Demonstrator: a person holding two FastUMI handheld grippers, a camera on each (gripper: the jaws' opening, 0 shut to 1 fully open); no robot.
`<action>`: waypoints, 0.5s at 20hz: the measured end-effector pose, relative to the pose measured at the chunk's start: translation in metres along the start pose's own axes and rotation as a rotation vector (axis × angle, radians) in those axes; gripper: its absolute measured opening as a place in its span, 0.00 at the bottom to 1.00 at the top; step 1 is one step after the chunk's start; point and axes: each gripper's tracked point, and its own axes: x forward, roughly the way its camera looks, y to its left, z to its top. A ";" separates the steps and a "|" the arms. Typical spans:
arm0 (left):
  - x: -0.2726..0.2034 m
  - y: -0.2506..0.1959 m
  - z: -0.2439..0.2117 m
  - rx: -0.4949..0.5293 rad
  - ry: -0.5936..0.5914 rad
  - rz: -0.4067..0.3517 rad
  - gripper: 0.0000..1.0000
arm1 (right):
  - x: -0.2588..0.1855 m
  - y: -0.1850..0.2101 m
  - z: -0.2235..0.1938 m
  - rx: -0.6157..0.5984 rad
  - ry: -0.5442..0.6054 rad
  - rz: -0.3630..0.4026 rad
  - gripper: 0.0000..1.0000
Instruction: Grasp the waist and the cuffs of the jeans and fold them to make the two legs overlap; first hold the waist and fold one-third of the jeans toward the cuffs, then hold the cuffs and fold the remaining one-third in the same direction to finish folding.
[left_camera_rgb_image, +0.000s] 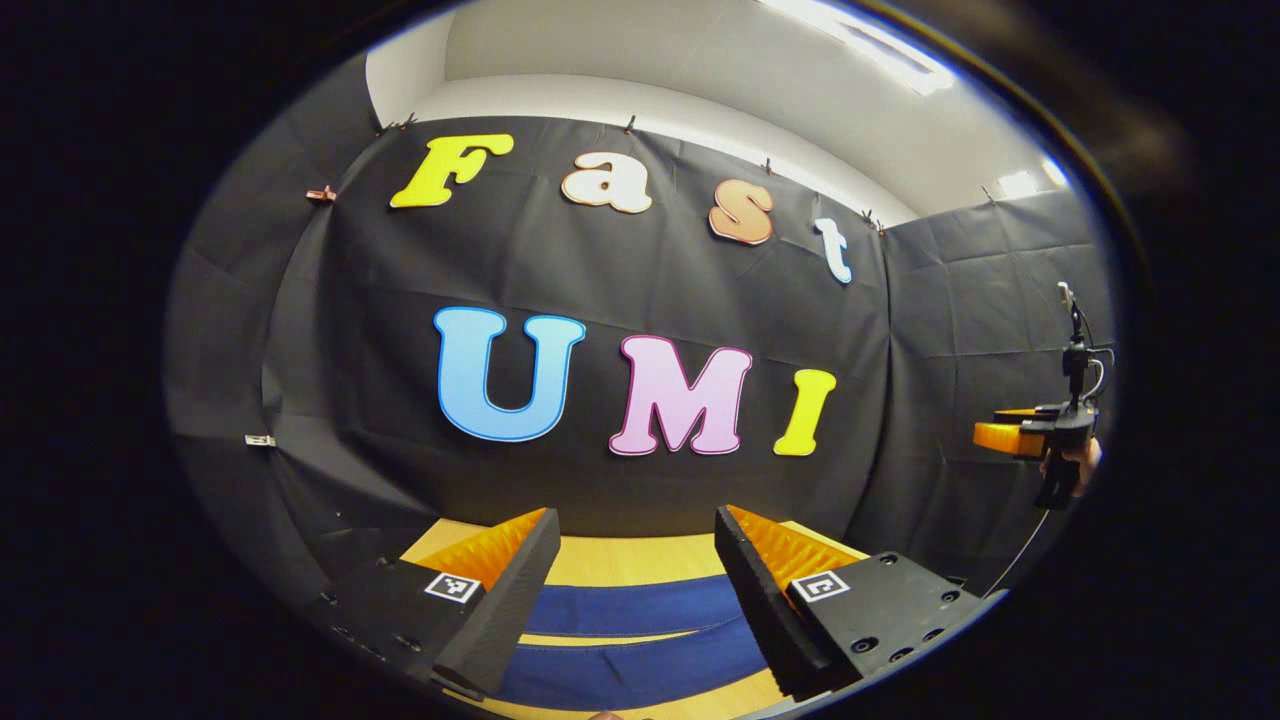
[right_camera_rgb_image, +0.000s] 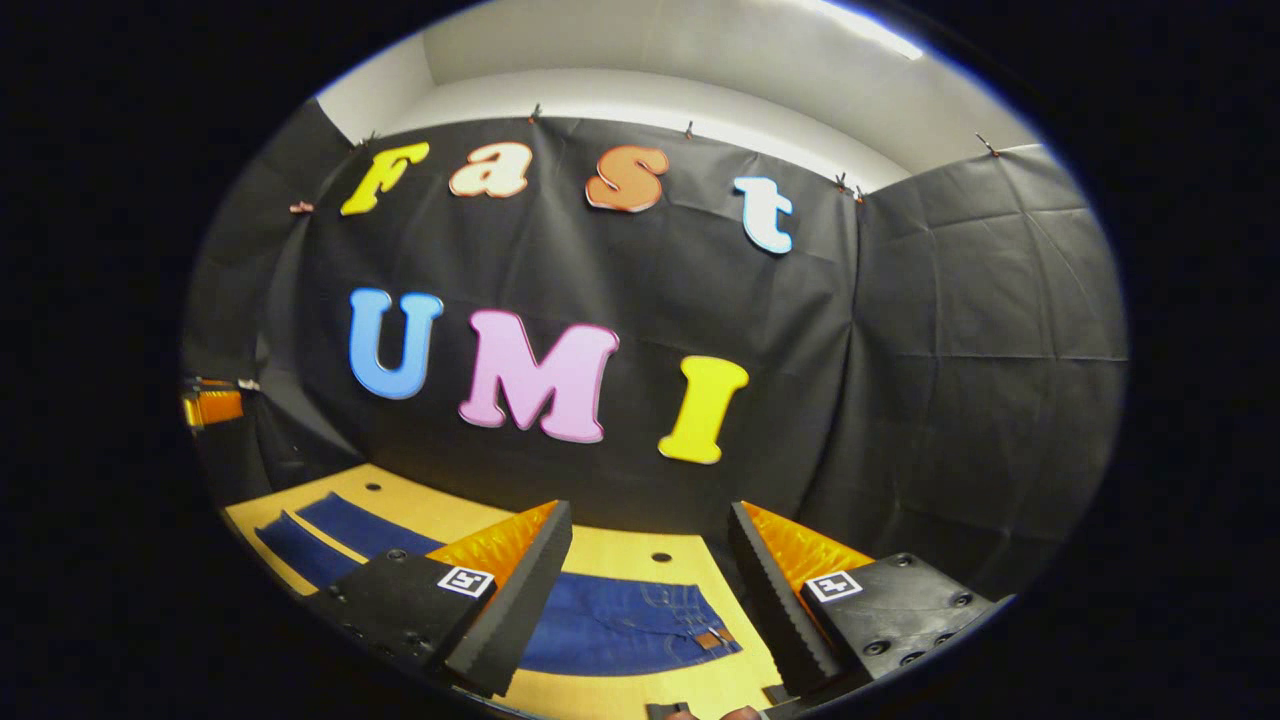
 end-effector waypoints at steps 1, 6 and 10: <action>-0.003 0.003 -0.007 0.008 0.011 -0.005 0.97 | 0.002 0.003 -0.007 0.001 0.010 0.017 0.97; 0.003 0.016 -0.055 0.122 0.111 -0.155 0.97 | 0.026 -0.001 -0.046 -0.105 0.085 0.116 0.97; 0.025 0.027 -0.106 0.211 0.234 -0.261 0.97 | 0.056 -0.003 -0.095 -0.161 0.185 0.184 0.97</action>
